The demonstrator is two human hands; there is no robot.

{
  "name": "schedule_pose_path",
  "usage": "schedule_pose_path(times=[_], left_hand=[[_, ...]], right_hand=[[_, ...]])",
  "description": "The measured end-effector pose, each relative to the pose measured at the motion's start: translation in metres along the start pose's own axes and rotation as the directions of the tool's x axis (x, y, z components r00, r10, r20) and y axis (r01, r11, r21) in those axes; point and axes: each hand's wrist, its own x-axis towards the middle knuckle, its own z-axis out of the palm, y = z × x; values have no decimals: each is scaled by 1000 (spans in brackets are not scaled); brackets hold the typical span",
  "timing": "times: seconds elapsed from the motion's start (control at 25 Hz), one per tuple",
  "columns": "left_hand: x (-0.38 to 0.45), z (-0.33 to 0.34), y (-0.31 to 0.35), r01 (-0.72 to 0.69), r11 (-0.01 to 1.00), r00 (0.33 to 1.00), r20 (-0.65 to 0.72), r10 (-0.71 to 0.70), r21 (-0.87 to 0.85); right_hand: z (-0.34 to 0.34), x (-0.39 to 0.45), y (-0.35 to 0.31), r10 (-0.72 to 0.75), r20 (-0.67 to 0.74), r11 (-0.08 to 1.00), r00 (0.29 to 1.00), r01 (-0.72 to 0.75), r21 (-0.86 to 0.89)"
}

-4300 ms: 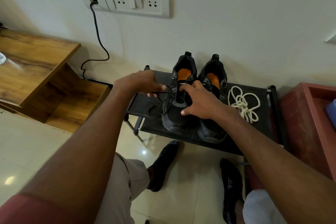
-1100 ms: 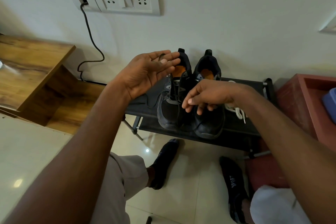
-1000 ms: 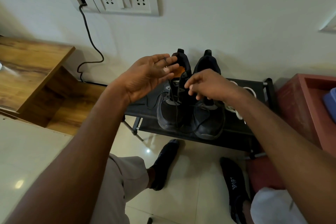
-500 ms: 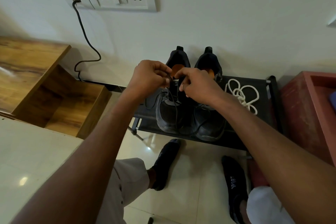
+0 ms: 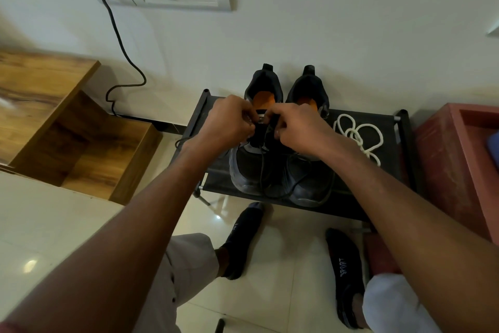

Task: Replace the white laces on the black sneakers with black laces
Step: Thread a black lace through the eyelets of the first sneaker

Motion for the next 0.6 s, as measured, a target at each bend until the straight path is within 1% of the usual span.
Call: schedule_pose_path(times=[0.08,0.12,0.24,0.28,0.44,0.6], left_hand=[[2,5,2,16,1000,999,-36,-16,-8],[2,8,4,15,1000,998,-56,-14,18],[4,20,2,-4,983,991,-127,27,183],[4,23,1,-4,977,990,-137,35,215],[5,23,-4,-29,963,995,-82,52,267],[4,13,-4,-24,956,1000,7,23,291]], right_hand=[[-1,0,3,8,23,1000,1000,-8,29],[-2,0,4,7,33,999,999,-8,44],[-6,0,8,19,63,994,998,-26,104],[-7,1,9,23,73,992,997,-31,123],[-8,2,10,22,95,987,995,-37,156],[-9,4,11,37,117,979,992,-60,196]])
